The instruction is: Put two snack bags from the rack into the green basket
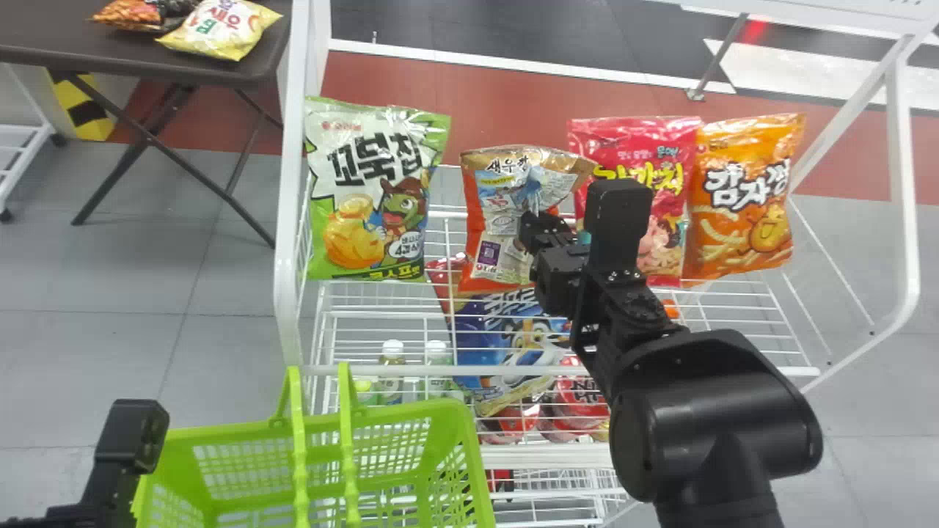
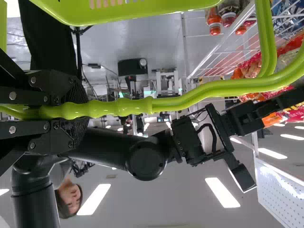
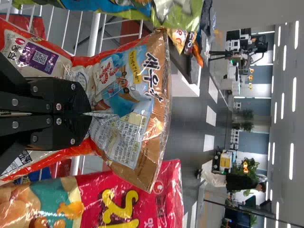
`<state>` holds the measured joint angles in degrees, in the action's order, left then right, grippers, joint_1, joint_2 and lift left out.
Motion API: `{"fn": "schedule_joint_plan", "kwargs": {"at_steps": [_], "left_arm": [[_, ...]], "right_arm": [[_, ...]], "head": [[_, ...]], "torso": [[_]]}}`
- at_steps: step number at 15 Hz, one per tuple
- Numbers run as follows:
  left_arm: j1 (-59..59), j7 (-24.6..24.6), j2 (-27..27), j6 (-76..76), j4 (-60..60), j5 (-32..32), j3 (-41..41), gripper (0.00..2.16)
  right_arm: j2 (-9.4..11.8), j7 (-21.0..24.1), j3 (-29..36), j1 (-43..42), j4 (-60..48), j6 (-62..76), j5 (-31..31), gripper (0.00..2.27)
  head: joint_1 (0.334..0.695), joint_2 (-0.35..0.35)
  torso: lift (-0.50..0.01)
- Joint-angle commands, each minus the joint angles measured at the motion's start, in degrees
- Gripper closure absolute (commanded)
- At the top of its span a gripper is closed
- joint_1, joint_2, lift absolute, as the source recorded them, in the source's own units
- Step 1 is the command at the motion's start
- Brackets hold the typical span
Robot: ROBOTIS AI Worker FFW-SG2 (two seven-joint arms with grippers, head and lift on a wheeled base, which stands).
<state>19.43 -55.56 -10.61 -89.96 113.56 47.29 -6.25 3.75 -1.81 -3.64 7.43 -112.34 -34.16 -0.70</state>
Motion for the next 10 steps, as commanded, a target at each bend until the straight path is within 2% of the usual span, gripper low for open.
{"fn": "schedule_joint_plan", "kwargs": {"at_steps": [1,3,5,8,10], "left_arm": [[1.05,0.01,-0.03,-0.07,0.88,0.00,0.18,1.27],[2.63,-0.08,-0.03,-0.07,2.11,0.00,-0.61,1.27],[3.25,-0.17,-0.03,-0.07,2.72,0.00,-0.87,1.27],[3.34,-0.08,-0.03,-0.07,3.43,0.00,-0.79,1.27],[3.34,0.01,0.41,-0.07,3.51,0.00,-0.52,1.27]], "right_arm": [[0.20,0.05,1.18,0.13,-0.34,0.10,1.23,2.19],[0.20,-0.04,1.88,2.42,-3.86,-0.78,2.90,2.19],[0.20,-0.83,3.64,6.46,-9.92,-4.83,7.73,2.19],[0.29,-2.85,5.49,12.61,-20.03,-11.86,11.86,2.19],[1.17,-3.82,7.42,15.95,-26.09,-18.89,15.29,2.19]], "head": [[0.695,-0.249],[0.695,-0.265],[0.695,-0.274],[0.695,-0.277],[0.695,-0.278]], "torso": [[-0.004],[-0.004],[-0.004],[-0.004],[-0.004]]}}
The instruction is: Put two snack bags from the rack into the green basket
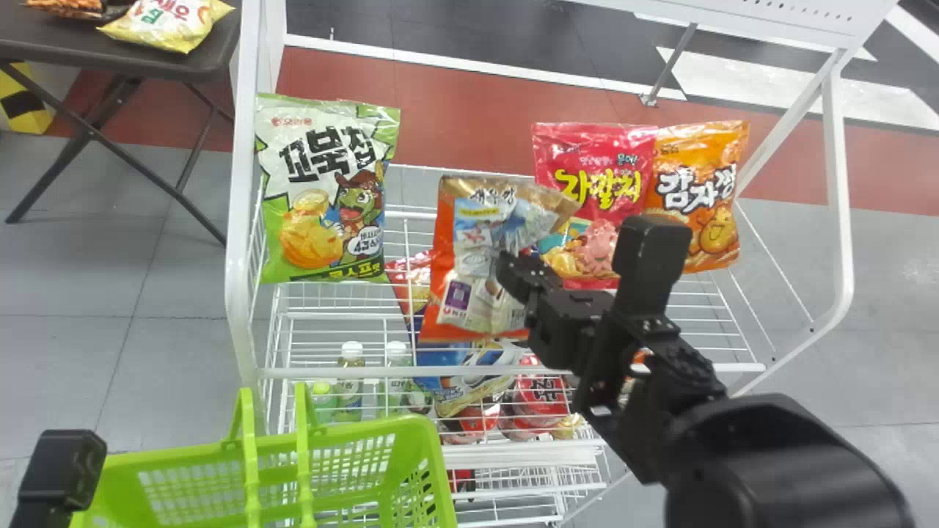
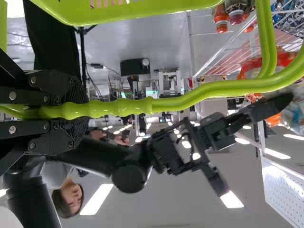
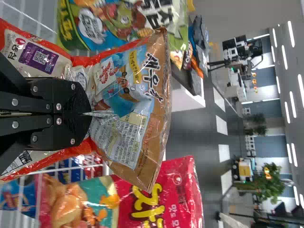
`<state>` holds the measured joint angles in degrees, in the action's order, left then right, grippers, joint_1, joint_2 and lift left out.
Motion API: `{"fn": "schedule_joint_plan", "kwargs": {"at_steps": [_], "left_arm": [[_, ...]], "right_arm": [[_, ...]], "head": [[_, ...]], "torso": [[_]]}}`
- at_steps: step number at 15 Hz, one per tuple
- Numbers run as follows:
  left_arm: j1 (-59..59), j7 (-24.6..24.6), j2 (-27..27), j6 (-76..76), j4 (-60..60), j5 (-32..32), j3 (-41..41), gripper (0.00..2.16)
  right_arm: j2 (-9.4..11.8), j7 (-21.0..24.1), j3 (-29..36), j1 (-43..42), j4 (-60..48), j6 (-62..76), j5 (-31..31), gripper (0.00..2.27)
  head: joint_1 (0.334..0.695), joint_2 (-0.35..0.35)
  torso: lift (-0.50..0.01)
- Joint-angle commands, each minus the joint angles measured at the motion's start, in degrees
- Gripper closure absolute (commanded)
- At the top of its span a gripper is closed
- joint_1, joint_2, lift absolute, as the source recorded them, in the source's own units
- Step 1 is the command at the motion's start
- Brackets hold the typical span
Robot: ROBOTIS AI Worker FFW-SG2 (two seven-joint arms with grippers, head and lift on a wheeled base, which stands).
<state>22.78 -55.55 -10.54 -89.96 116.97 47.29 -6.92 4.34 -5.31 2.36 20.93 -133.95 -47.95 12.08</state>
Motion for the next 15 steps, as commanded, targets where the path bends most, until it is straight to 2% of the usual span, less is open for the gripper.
{"fn": "schedule_joint_plan", "kwargs": {"at_steps": [1,4,6,9,15], "left_arm": [[-0.02,0.01,0.52,-0.07,0.10,-0.09,-0.02,1.27],[0.33,0.01,1.40,-0.07,0.27,-0.35,0.15,1.27],[0.42,0.09,1.92,-0.07,0.45,-0.88,0.59,1.27],[0.51,0.62,2.45,-0.07,0.45,-1.14,1.03,1.27],[0.16,0.97,2.45,-0.07,0.45,-1.23,0.94,1.27]], "right_arm": [[1.02,-0.58,2.39,3.68,-7.03,-9.31,4.27,2.19],[1.02,-2.42,7.22,7.81,-14.76,-22.50,11.74,2.19],[-0.74,-5.41,10.82,12.12,-19.16,-24.61,15.08,2.19],[-1.00,-6.12,16.19,14.31,-21.88,-34.98,22.46,2.19],[-1.00,-6.82,12.23,17.83,-17.84,-38.14,26.50,2.19]], "head": [[0.695,-0.282],[0.695,-0.304],[0.695,-0.313],[0.695,-0.345],[0.695,-0.350]], "torso": [[-0.004],[-0.004],[-0.004],[-0.004],[-0.004]]}}
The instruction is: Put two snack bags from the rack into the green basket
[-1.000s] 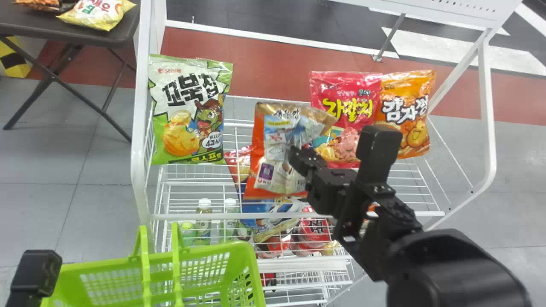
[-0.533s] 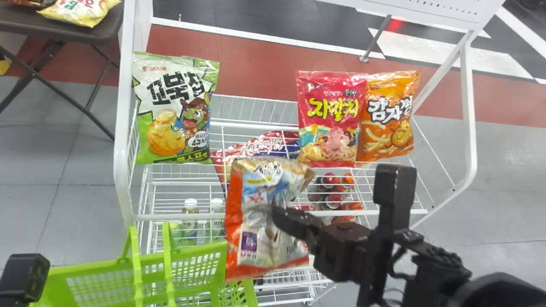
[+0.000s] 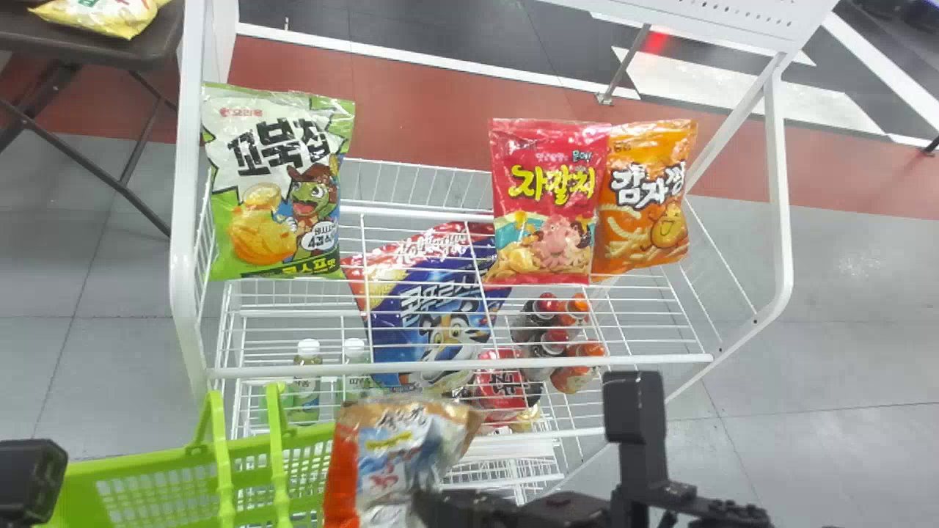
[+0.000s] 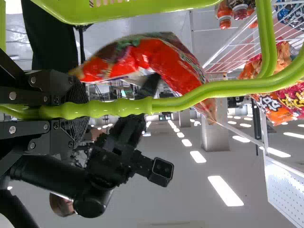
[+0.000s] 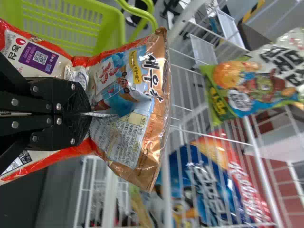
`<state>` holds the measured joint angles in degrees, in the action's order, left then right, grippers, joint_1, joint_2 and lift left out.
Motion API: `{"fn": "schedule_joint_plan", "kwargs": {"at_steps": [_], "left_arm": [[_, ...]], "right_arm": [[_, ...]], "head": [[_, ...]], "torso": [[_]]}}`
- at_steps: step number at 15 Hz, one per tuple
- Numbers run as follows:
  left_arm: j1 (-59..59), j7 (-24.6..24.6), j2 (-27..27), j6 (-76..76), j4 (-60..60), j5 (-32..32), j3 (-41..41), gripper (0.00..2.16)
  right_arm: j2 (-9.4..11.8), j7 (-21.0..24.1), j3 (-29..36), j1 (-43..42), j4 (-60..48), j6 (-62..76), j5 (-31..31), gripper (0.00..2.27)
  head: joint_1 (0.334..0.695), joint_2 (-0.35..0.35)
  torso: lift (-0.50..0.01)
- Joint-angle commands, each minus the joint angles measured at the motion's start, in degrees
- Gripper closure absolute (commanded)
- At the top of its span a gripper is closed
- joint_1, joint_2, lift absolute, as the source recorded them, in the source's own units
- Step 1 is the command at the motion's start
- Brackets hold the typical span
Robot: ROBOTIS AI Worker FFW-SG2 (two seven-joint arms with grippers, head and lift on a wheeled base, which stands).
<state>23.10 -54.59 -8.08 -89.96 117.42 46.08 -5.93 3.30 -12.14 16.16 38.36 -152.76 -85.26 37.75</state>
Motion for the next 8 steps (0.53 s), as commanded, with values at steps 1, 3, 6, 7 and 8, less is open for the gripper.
{"fn": "schedule_joint_plan", "kwargs": {"at_steps": [1,3,6,7,8], "left_arm": [[-0.52,0.10,0.00,-0.07,0.00,-0.03,-0.05,1.27],[-0.78,0.45,0.26,-0.07,0.00,-0.03,0.12,1.27],[-0.78,0.54,0.26,-0.07,0.09,0.06,0.30,1.27],[-0.69,0.54,0.17,-0.07,0.35,0.06,0.30,1.27],[-0.43,0.54,0.17,-0.07,0.97,0.06,0.30,1.27]], "right_arm": [[0.04,0.01,-3.24,0.57,1.77,-1.54,1.45,2.19],[-0.05,0.18,-6.32,0.84,4.14,-0.83,1.63,2.19],[0.04,1.15,-10.89,-0.22,8.71,3.03,-1.62,2.19],[0.04,1.41,-11.94,-0.75,10.38,5.67,-3.38,2.19],[0.13,1.41,-12.82,-1.71,12.49,7.96,-4.79,2.19]], "head": [[0.695,-0.350],[0.695,-0.300],[0.695,-0.214],[0.695,-0.199],[0.695,-0.190]], "torso": [[-0.004],[-0.004],[-0.004],[-0.004],[-0.004]]}}
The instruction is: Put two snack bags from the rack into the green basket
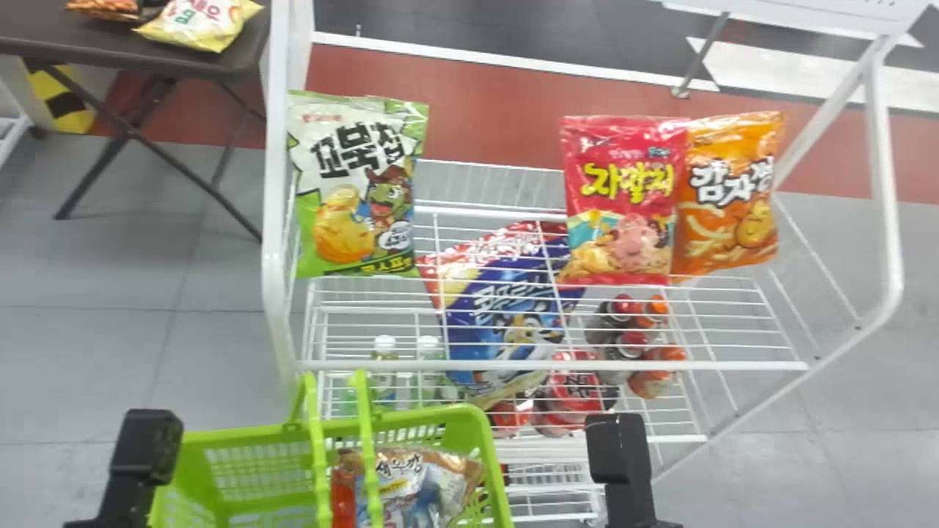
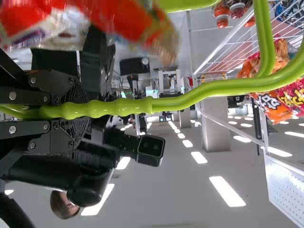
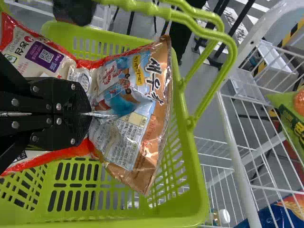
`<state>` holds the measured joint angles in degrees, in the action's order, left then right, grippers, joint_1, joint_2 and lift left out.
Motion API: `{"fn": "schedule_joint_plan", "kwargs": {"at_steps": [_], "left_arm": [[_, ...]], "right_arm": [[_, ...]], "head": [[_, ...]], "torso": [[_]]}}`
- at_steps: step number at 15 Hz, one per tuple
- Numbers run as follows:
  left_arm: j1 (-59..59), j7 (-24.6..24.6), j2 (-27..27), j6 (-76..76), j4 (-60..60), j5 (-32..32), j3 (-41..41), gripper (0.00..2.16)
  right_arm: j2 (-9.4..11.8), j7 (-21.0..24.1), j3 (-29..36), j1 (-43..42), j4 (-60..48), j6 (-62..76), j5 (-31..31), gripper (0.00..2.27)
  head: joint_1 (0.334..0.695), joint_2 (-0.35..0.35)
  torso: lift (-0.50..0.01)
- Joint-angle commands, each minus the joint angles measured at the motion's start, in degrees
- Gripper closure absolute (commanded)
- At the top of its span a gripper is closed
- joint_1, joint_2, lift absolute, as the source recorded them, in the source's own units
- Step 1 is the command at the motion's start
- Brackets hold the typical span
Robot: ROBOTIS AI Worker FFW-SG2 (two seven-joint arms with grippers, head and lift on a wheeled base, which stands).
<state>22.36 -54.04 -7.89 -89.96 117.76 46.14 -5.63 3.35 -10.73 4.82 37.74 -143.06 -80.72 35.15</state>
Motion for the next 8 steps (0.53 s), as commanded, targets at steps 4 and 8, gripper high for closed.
{"fn": "schedule_joint_plan", "kwargs": {"at_steps": [4,8], "left_arm": [[1.19,0.08,-0.02,-0.07,1.50,0.00,0.00,1.27],[1.45,-0.01,-0.11,-0.07,1.86,0.00,-0.26,1.27]], "right_arm": [[0.60,-0.43,-2.18,-5.14,10.88,6.05,-2.72,2.17],[1.22,-1.40,-2.27,-4.96,7.45,-2.74,-3.33,0.00]], "head": [[0.695,-0.176],[0.695,-0.183]], "torso": [[-0.004],[-0.004]]}}
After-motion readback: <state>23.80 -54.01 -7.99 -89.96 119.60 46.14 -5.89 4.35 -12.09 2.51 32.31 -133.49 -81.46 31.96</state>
